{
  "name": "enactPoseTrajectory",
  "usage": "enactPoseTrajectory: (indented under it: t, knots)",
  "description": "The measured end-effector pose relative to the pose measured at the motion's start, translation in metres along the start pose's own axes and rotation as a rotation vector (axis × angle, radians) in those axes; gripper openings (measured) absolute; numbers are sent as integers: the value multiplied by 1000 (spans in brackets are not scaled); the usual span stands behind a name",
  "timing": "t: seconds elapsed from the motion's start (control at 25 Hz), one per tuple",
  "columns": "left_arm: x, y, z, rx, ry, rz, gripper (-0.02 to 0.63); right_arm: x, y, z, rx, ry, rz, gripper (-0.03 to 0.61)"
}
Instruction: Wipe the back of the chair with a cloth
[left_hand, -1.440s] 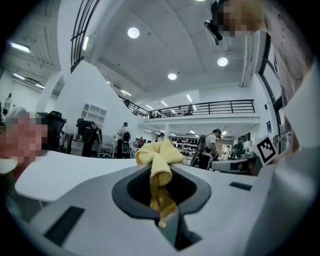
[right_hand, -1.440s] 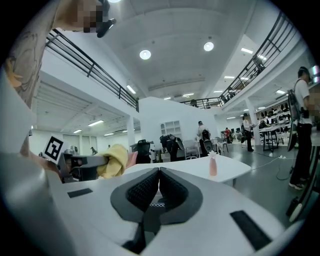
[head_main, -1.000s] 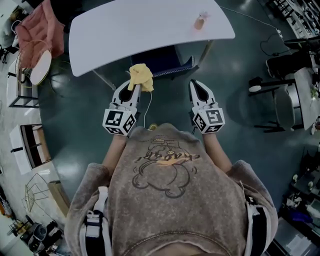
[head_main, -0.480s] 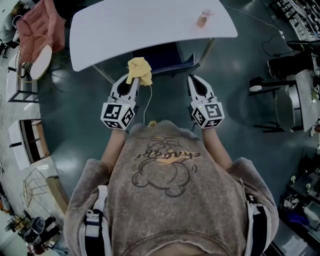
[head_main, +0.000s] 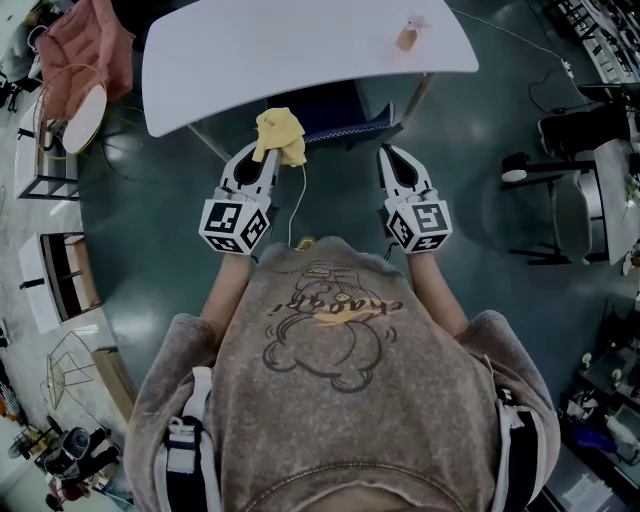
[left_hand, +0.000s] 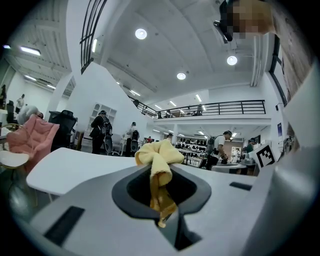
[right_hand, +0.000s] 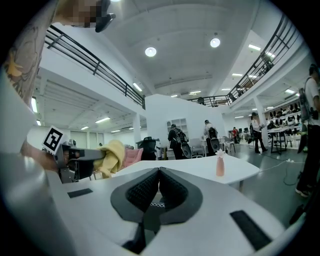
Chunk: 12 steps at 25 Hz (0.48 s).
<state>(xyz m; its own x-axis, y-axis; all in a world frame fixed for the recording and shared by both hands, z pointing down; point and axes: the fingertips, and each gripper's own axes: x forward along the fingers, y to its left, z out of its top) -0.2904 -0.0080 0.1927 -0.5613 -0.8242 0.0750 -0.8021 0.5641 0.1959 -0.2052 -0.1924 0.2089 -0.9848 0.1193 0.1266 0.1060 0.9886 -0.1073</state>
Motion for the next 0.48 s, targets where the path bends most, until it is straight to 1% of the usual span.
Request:
enactPoseTrajectory:
  t: [0.48]
  knots:
    - [-3, -1, 4, -2, 1, 8, 59, 4, 7, 4, -13, 5, 26, 26]
